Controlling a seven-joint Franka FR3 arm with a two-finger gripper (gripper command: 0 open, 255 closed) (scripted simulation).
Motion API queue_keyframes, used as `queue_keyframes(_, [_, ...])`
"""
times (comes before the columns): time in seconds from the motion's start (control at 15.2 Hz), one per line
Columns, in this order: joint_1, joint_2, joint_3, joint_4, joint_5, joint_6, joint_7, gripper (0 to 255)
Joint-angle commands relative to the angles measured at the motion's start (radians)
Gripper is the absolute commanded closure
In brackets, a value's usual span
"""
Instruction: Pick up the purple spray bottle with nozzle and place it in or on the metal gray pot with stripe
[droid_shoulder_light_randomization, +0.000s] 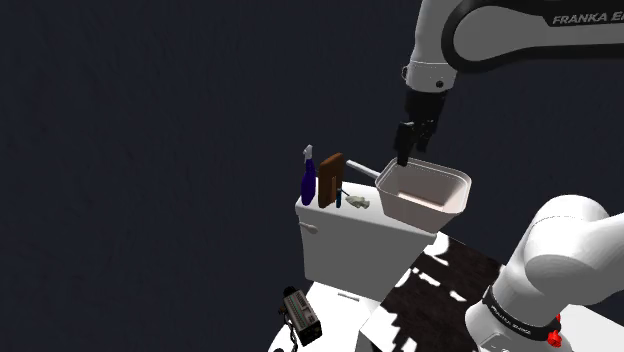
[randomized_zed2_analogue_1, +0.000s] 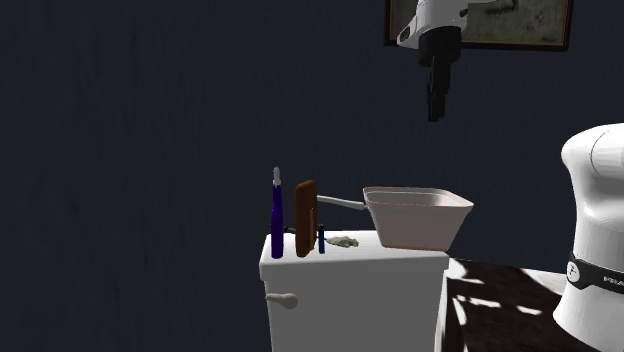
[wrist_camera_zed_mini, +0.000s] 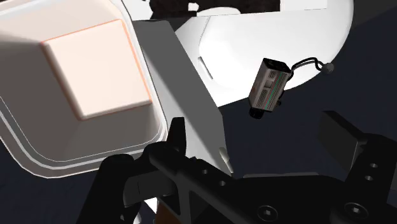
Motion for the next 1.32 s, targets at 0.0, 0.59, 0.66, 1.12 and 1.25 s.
queue_keyframes(0.0, [0.000,0.000,0.000,0.000,0.000,0.000,0.000,0])
queue_keyframes(0.59, [-0.053,0.241,0.166,-0.024,-0.001,0.339,0.288,0])
queue_keyframes(0.66, [-0.062,0.276,0.184,-0.017,-0.009,0.373,0.323,0])
queue_keyframes(1.12, [-0.142,0.543,0.299,0.082,-0.140,0.568,0.601,0])
queue_keyframes(1.25, [-0.164,0.626,0.324,0.127,-0.204,0.605,0.693,0])
